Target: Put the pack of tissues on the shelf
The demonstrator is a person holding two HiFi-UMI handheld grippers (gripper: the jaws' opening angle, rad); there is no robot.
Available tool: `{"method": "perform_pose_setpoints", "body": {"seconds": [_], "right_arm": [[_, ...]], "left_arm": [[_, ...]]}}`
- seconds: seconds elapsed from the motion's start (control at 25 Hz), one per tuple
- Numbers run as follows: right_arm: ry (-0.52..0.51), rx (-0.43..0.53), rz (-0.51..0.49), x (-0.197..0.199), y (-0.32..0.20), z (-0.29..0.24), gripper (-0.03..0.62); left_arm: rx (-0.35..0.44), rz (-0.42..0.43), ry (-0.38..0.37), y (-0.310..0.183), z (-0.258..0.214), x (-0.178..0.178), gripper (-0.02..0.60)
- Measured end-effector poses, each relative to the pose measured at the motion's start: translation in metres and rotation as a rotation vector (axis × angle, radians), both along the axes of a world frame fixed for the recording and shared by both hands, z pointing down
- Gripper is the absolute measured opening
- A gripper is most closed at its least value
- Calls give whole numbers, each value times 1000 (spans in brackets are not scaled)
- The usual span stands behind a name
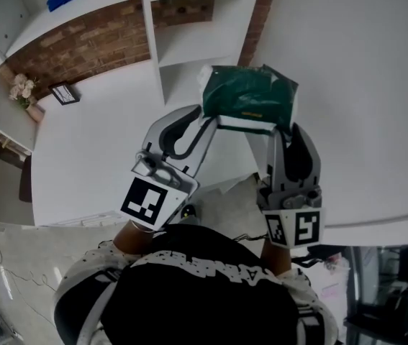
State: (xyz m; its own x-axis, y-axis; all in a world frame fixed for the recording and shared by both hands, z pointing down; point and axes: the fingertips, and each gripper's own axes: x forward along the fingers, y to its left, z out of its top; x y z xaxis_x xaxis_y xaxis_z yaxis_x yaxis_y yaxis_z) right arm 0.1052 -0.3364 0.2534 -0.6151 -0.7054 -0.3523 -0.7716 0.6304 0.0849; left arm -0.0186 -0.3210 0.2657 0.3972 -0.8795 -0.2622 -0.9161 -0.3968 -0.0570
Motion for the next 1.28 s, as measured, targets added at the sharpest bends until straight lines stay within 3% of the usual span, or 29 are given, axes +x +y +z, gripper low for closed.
{"method": "perform_pose_setpoints", "body": {"seconds": [0.4, 0.68, 1.28], "right_arm": [[-43, 64, -67, 2, -4, 5, 126], [-24, 62, -115, -51, -61, -14, 126], [-14, 66, -214, -79, -111, -27, 124]], "left_arm": [[63, -66, -53, 4, -1, 3, 106], [62, -103, -23, -48, -19, -49, 106], [63, -207, -33, -87, -33, -74, 106]]}}
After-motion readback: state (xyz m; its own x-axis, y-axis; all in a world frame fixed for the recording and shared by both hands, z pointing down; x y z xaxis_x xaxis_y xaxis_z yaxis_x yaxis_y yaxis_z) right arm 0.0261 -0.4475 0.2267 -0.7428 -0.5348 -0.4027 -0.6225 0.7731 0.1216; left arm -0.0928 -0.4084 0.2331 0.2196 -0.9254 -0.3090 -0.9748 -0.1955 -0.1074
